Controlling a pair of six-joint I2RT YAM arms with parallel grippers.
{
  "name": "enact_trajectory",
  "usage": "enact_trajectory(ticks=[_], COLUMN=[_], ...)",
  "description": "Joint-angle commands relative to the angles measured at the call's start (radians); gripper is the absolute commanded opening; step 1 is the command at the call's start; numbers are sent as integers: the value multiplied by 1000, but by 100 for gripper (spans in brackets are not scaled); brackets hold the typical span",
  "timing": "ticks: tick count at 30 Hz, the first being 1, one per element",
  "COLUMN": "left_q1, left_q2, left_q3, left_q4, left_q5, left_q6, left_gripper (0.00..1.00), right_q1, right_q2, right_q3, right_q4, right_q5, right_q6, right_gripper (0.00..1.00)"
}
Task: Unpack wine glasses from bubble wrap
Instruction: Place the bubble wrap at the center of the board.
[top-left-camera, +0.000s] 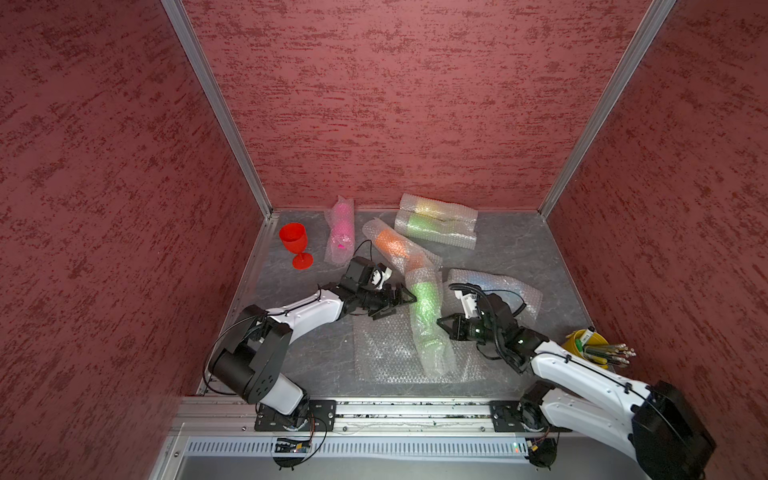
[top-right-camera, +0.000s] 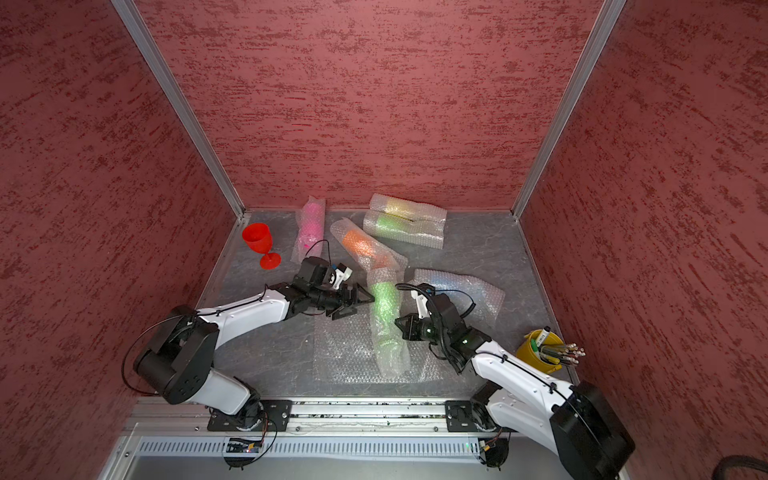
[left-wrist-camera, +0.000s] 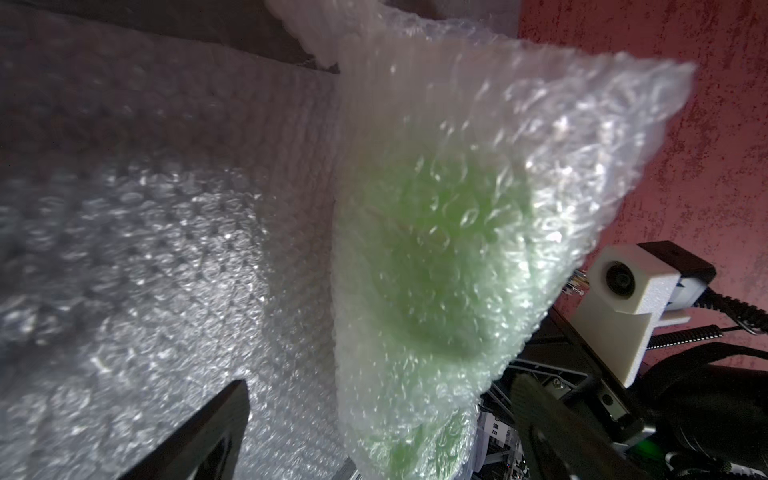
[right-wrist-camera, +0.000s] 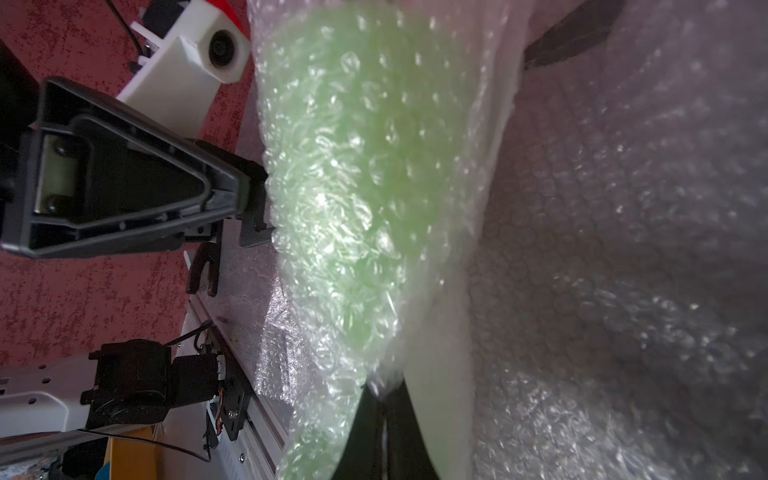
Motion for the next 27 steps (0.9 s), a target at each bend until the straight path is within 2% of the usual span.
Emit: enact_trajectory(ticks=[1, 4, 8, 11, 14, 17, 22, 27], left_q1=[-2, -24, -76, -107, -126, -147, -211, -245], left_q2=[-46, -54, -51, -51, -57, -61, -50, -41], left_q3=[38, 64, 99, 117, 120, 121, 146, 165], left_q4=[-133, -197, -255, -295, -308, -317, -346, -363], left_q5=[-47, -81, -124, -153, -164, -174, -215, -244], left_q6=[71, 96, 123, 139, 149, 155, 178, 184], left_gripper=[100, 100, 100, 99, 97, 96, 95, 95], right_q1=[-5, -6, -5, -5, -5, -6, -4, -2], right_q2=[40, 83, 95, 50, 4, -8, -18, 22], right_q3=[48, 62, 97, 136, 164, 165, 151, 144], right_q4=[50, 69, 33, -71, -181, -241, -273, -272], right_q5=[11, 11, 17, 60, 99, 84, 31, 31], right_q6=[17, 36, 31, -16, -71, -102, -128, -142], right_gripper=[0, 1, 38, 47, 48, 45, 48, 45])
